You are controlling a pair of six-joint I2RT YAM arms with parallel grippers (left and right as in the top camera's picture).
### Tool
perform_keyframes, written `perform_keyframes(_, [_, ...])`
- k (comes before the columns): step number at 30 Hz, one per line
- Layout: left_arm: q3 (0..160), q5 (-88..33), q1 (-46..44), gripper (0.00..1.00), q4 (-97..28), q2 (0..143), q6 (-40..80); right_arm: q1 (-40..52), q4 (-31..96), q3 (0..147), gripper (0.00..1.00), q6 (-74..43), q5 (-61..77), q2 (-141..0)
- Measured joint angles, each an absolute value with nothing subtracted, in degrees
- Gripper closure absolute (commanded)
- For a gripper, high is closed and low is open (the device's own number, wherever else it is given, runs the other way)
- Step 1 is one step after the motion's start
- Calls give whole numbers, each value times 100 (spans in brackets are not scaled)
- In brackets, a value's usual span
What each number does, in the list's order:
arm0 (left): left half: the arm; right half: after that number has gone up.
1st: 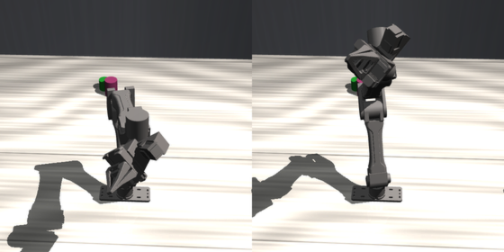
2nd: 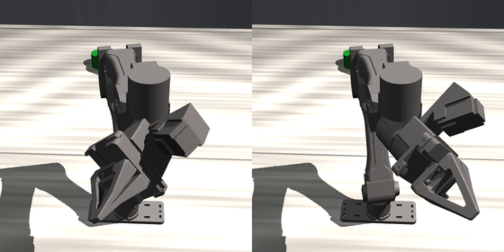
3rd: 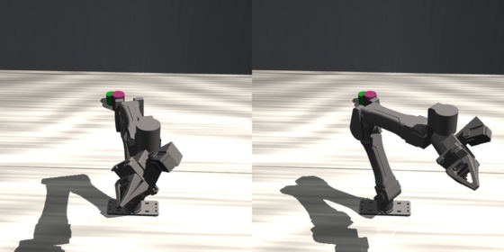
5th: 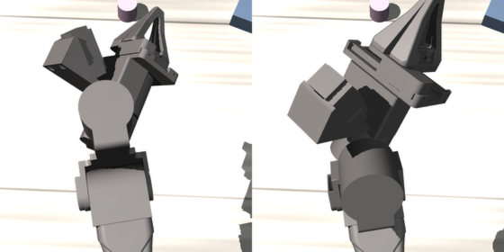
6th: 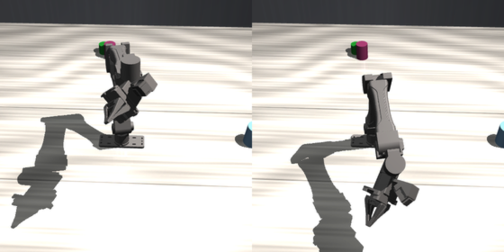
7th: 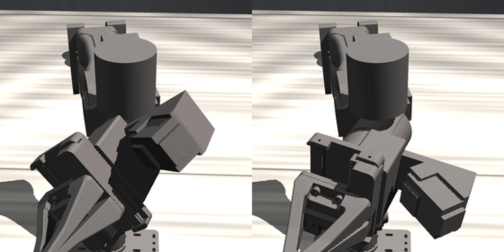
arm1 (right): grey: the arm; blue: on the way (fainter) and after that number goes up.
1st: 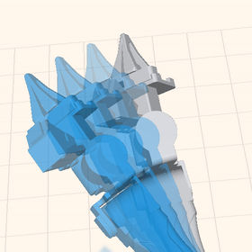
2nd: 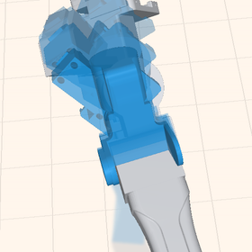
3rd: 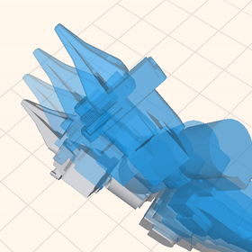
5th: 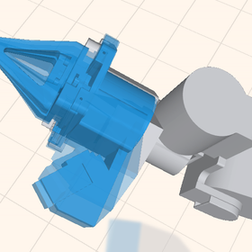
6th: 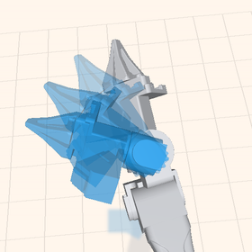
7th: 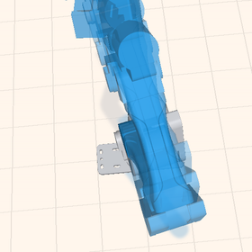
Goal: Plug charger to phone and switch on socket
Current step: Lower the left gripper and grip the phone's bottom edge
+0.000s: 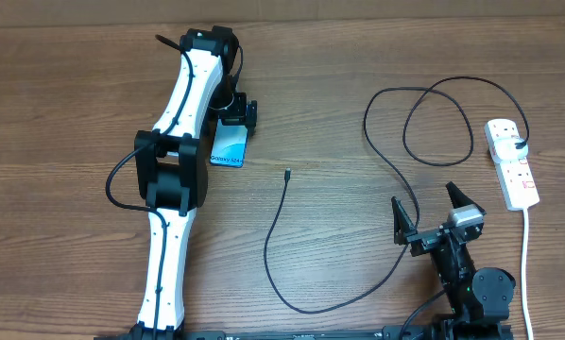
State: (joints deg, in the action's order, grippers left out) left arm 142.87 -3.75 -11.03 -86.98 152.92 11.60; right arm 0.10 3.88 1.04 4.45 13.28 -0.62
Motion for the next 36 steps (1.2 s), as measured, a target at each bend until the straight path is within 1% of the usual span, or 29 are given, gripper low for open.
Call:
perform_keyframes(4, [14287, -357, -1129, 10, -8678, 15292, 1256, 8, 388, 104, 0, 447, 1326, -62])
perform_keyframes(8, [14287, -357, -1170, 14, -8680, 15292, 1339, 10, 386, 104, 0, 447, 1328, -62])
perform_keyframes(11, [14287, -336, -1205, 15, -8680, 15292, 1341, 10, 384, 104, 0, 447, 1326, -62])
perform_keyframes(14, [14287, -331, -1234, 14, -8680, 15292, 1341, 10, 390, 104, 0, 445, 1326, -62])
perform_keyframes(16, [14287, -327, -1240, 11, -8678, 15292, 1341, 10, 388, 104, 0, 447, 1328, -62])
perform_keyframes(17, [14287, -327, -1240, 3, -8680, 15292, 1343, 10, 388, 104, 0, 447, 1326, -62])
perform_keyframes(18, [14287, -325, -1240, 0, -8680, 15292, 1341, 10, 390, 104, 0, 449, 1328, -62])
perform_keyframes(36, [14287, -287, -1343, 0, -8858, 15292, 1361, 10, 390, 104, 0, 449, 1326, -62])
